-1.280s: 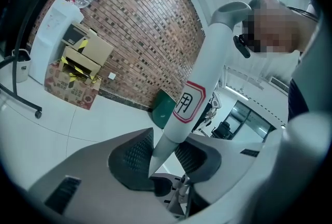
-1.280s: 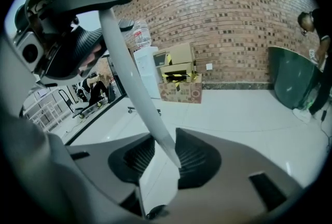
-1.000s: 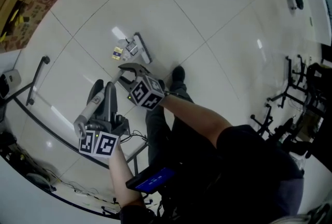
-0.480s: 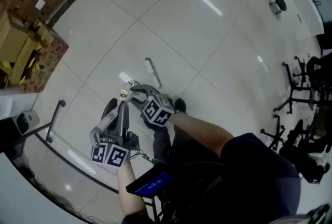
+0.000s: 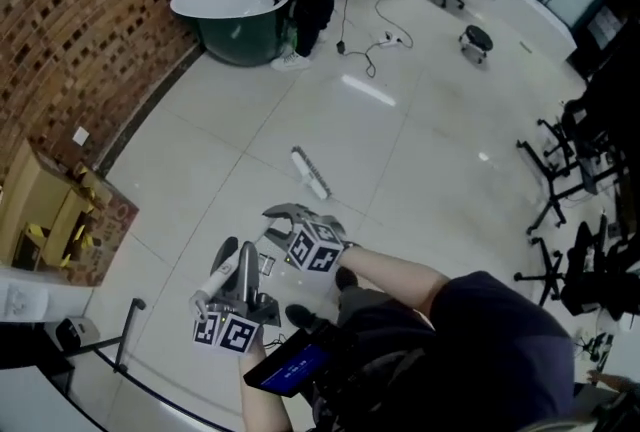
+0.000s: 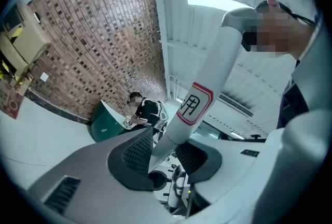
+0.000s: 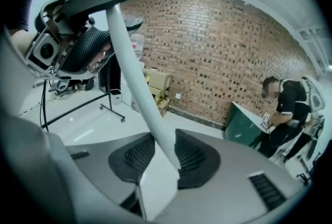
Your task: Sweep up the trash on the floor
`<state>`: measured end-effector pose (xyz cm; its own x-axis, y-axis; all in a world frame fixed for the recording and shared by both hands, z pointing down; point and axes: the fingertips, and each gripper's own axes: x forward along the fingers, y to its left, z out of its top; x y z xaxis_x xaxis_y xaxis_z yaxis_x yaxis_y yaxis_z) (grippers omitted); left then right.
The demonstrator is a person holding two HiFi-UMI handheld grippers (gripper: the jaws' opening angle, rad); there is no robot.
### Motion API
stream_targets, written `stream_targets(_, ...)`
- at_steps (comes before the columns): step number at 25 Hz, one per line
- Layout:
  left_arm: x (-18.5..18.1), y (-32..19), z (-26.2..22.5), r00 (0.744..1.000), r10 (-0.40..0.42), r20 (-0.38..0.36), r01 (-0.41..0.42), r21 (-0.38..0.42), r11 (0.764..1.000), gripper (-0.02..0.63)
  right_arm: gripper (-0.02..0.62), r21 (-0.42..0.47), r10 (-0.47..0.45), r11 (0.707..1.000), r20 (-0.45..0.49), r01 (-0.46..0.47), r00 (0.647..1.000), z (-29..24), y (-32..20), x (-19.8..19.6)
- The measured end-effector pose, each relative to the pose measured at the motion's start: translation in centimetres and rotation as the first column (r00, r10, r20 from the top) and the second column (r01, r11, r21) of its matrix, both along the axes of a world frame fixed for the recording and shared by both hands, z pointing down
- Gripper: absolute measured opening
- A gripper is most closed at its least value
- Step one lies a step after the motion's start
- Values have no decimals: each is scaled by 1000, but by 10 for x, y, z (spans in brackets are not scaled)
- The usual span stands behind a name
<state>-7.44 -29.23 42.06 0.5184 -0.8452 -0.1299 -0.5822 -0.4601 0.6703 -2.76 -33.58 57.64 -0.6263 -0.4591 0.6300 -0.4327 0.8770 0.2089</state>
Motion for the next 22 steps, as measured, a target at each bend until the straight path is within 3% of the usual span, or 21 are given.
stream_targets(5, 43, 4, -52, 995, 81, 50, -86, 107, 991, 121, 139, 83, 59, 995, 24, -60, 998, -57, -9, 39)
stream_targets(11, 120, 12, -108, 972, 169, 165, -203, 220, 954, 123, 137, 172, 89, 980, 59, -98, 994, -107, -13, 99)
stream_targets(16, 173, -2, -138, 971, 167, 169, -205, 241, 949, 123, 137, 197, 66, 976, 127, -90, 990, -131, -24, 151)
stream_targets(19, 185, -23, -144, 978, 143, 152, -176, 230, 957, 123, 135, 230, 10, 972, 157, -47, 988, -142, -42, 162)
stream_targets(22, 197, -36, -158, 983, 111, 146, -147, 267, 952, 123, 132, 261, -56, 965, 173, 9, 983, -152, -55, 168)
